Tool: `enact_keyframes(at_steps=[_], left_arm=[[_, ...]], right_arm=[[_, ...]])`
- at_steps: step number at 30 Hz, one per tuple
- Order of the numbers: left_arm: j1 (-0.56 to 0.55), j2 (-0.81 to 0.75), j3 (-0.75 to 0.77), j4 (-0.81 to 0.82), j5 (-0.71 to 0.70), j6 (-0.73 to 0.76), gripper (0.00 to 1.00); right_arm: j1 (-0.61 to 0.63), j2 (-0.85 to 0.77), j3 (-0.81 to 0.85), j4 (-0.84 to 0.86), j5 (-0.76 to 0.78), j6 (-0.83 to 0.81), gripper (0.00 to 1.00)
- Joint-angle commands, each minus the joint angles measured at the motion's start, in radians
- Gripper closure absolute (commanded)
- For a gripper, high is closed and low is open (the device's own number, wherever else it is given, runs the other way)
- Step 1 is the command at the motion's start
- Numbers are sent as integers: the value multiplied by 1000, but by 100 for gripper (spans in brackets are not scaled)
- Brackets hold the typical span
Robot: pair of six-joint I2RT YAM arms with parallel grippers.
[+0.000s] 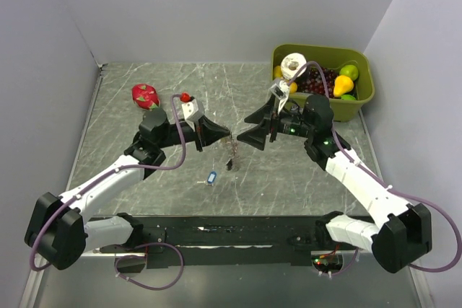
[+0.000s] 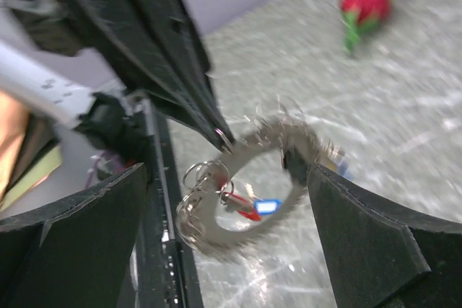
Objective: Put the keys on the keyring
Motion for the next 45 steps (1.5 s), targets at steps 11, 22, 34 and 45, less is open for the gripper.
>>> enact_keyframes(at_steps=[11, 22, 34, 45], left_arm=[[-7, -55, -9, 289, 229, -123, 99], [-21, -52, 23, 295, 226, -154, 99], [-24, -65, 39, 252, 221, -134, 99], [-23, -57, 33, 277, 221, -153, 99]], right_arm=[[1, -9, -16, 325, -304, 106, 29], [85, 15, 52, 116, -203, -38, 44], [92, -44, 3, 118, -47, -58, 53], [90, -86, -28, 107, 4, -86, 29]])
